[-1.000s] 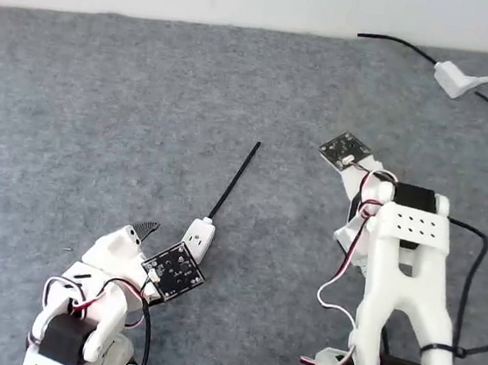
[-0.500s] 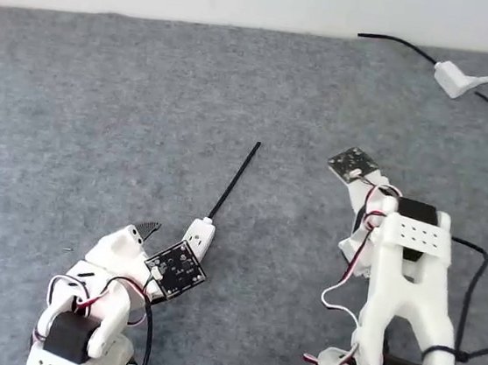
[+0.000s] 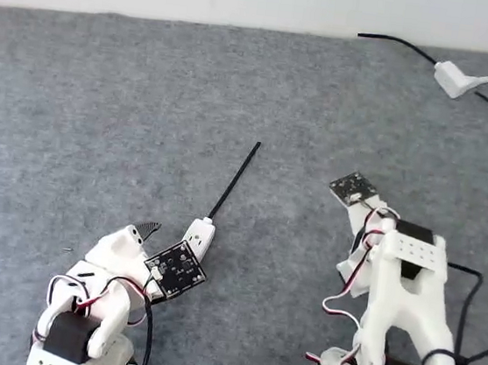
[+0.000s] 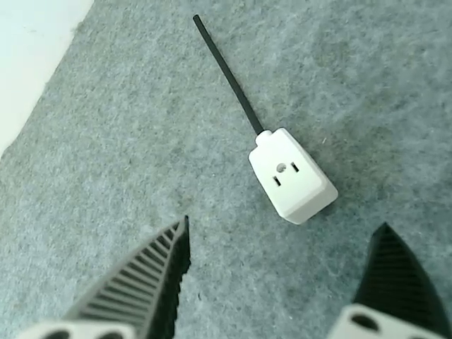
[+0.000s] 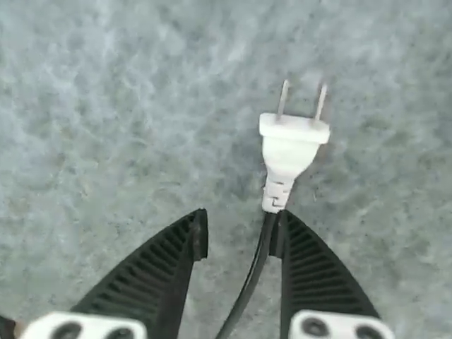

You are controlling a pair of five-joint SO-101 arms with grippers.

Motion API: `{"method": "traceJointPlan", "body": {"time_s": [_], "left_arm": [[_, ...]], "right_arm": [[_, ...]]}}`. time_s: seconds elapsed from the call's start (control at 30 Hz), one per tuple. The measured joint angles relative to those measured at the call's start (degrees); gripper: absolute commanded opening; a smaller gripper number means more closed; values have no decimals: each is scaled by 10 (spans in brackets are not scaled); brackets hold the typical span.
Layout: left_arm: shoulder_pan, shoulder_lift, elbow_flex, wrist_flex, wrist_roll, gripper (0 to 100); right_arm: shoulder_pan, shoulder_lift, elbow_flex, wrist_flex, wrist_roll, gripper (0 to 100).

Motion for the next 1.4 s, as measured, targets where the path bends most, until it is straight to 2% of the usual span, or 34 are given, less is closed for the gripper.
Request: {"method": "traceJointPlan", "body": {"time_s": [0.3,0.5,0.87,1.0,1.23,1.4], "left_arm": [[0,0,0,0,0,374],[0,0,0,0,0,374],[0,0,0,0,0,374],[0,0,0,0,0,374],[0,0,0,0,0,374],[0,0,0,0,0,374]], "right_arm": [[1,0,54,-100,4,158],[1,0,54,-103,4,2],[-3,0,54,-104,5,9],[-34,0,54,-104,5,9],[-132,0,55,-119,22,9],[-158,0,48,-154,46,9]]}}
